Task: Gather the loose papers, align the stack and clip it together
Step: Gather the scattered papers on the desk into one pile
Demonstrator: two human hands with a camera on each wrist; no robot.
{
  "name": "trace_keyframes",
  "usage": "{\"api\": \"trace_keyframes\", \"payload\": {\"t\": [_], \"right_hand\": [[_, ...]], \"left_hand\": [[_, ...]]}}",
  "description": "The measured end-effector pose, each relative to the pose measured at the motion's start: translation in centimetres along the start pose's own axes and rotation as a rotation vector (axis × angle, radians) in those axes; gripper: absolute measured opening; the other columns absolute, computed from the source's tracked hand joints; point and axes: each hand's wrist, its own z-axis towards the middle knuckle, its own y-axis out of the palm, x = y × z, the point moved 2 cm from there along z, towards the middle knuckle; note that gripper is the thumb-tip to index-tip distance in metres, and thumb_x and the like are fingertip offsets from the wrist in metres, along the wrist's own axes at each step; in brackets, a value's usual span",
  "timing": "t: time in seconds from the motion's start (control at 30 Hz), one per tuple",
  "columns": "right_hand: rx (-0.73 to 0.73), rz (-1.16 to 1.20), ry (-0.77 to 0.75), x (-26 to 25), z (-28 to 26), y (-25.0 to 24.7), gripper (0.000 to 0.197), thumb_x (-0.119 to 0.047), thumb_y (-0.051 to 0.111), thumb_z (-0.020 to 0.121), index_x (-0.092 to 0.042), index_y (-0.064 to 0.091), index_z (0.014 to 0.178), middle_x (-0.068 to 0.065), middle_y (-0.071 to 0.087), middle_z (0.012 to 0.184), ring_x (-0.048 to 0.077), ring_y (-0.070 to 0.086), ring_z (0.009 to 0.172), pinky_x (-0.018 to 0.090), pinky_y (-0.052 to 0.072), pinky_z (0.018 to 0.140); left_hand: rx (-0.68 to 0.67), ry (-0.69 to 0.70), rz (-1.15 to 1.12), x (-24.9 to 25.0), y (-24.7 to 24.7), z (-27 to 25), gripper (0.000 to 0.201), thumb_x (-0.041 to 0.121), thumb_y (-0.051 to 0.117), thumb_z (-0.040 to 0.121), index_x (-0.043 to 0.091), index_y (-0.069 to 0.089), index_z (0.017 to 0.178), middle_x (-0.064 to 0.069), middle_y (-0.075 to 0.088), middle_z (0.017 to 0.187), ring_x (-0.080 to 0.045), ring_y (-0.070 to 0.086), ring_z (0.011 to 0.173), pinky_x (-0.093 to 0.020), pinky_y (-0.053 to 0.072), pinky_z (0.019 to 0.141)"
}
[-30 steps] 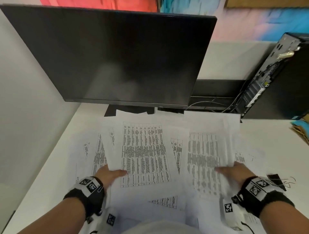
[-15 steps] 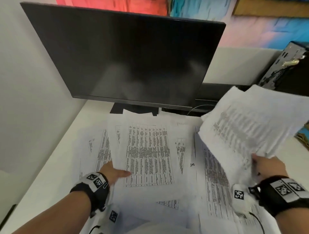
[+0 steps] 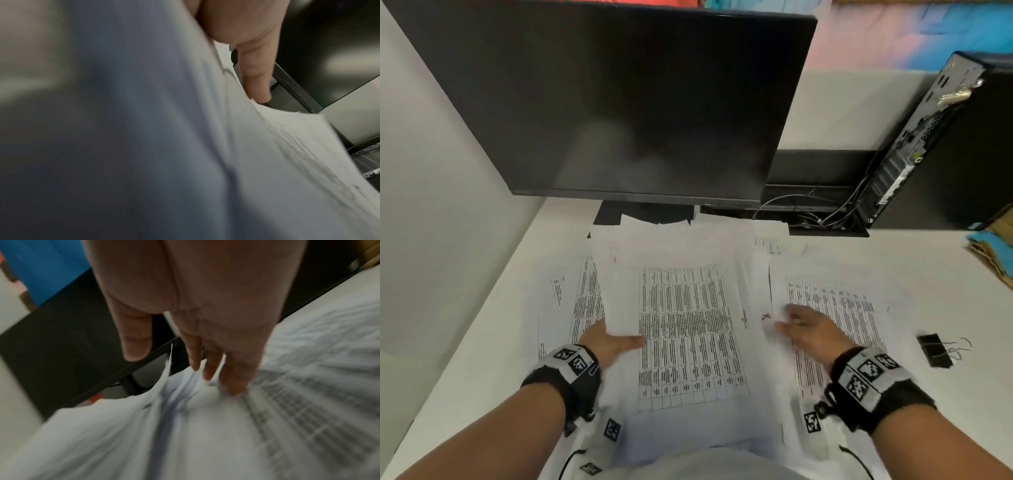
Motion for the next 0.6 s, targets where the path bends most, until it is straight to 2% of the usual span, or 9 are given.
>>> {"api": "trace_keyframes", "payload": {"t": [0.07,0.1,0.17,0.23,0.33,0.4,0.43,0.5,0.6], "right_hand": [[0.276,-0.249,0.199,1.3,0.2,-3.5,0.066,-0.038,0.065,0.080,-0.011,0.042,0.136,0.013,0.044,0.139,0.033,0.046,0.123,0.042,0.039,0.103],[0.347,-0.396,0.342,2.2,0.1,-5.0,0.070,-0.043,0.066,0.078,-0.010,0.041,0.134,0.018,0.043,0.137,0.036,0.046,0.121,0.043,0.039,0.103],[0.378,-0.468,0.538,4.3,0.0,-6.6,0.085,-0.048,0.071,0.068,-0.006,0.036,0.133,0.023,0.042,0.134,0.040,0.045,0.119,0.048,0.040,0.102],[0.384,-0.445,0.550,5.2,0.1,-6.7,0.098,-0.046,0.077,0.061,-0.005,0.029,0.135,0.024,0.041,0.135,0.042,0.045,0.121,0.049,0.041,0.100],[0.359,-0.342,0.502,5.2,0.6,-5.9,0.104,-0.034,0.085,0.058,-0.001,0.024,0.135,0.025,0.041,0.134,0.042,0.046,0.120,0.044,0.046,0.096],[0.317,-0.330,0.501,4.6,0.8,-5.8,0.092,-0.027,0.086,0.060,0.005,0.035,0.129,0.025,0.051,0.127,0.039,0.053,0.114,0.039,0.048,0.088],[0.279,-0.359,0.506,4.3,0.8,-5.8,0.083,-0.026,0.085,0.061,0.008,0.043,0.124,0.024,0.056,0.124,0.037,0.056,0.111,0.037,0.049,0.084],[0.207,-0.428,0.527,3.7,0.8,-5.5,0.077,-0.033,0.084,0.061,0.008,0.052,0.117,0.021,0.060,0.122,0.034,0.059,0.110,0.035,0.048,0.085],[0.201,-0.527,0.578,3.4,0.9,-5.1,0.092,-0.061,0.080,0.045,-0.005,0.056,0.114,0.018,0.058,0.123,0.035,0.052,0.116,0.040,0.046,0.094]], "left_hand": [[0.006,-0.008,0.020,2.2,-0.2,-2.8,0.135,0.064,0.084,0.021,0.011,0.039,0.136,-0.011,0.053,0.136,-0.030,0.051,0.122,-0.049,0.040,0.103],[0.021,-0.013,0.024,2.8,-0.2,-3.5,0.131,0.059,0.086,0.026,0.008,0.037,0.137,-0.012,0.051,0.137,-0.031,0.050,0.123,-0.049,0.039,0.104],[0.037,-0.031,0.027,3.6,-0.1,-4.5,0.120,0.050,0.087,0.040,0.006,0.034,0.138,-0.014,0.048,0.139,-0.033,0.047,0.125,-0.049,0.038,0.105],[0.057,-0.038,0.048,3.8,0.0,-4.6,0.133,0.060,0.085,0.030,0.008,0.032,0.139,-0.015,0.045,0.142,-0.034,0.045,0.127,-0.050,0.038,0.105],[0.069,-0.053,0.051,3.6,0.3,-4.1,0.134,0.057,0.086,0.032,0.008,0.027,0.142,-0.016,0.040,0.145,-0.035,0.042,0.129,-0.051,0.036,0.106],[0.067,-0.049,0.050,3.8,0.3,-4.1,0.141,0.061,0.084,0.021,0.008,0.030,0.141,-0.016,0.043,0.143,-0.035,0.044,0.127,-0.052,0.037,0.105],[0.072,-0.049,0.049,3.9,0.3,-4.1,0.140,0.059,0.085,0.023,0.008,0.029,0.141,-0.016,0.043,0.143,-0.035,0.044,0.128,-0.052,0.037,0.105],[0.076,-0.070,0.054,3.9,0.2,-4.2,0.128,0.049,0.087,0.039,0.007,0.025,0.143,-0.017,0.038,0.146,-0.036,0.040,0.131,-0.053,0.034,0.107],[0.086,-0.083,0.062,3.4,0.3,-3.7,0.115,0.037,0.084,0.055,0.007,0.018,0.144,-0.017,0.032,0.149,-0.037,0.034,0.134,-0.053,0.031,0.108]]}}
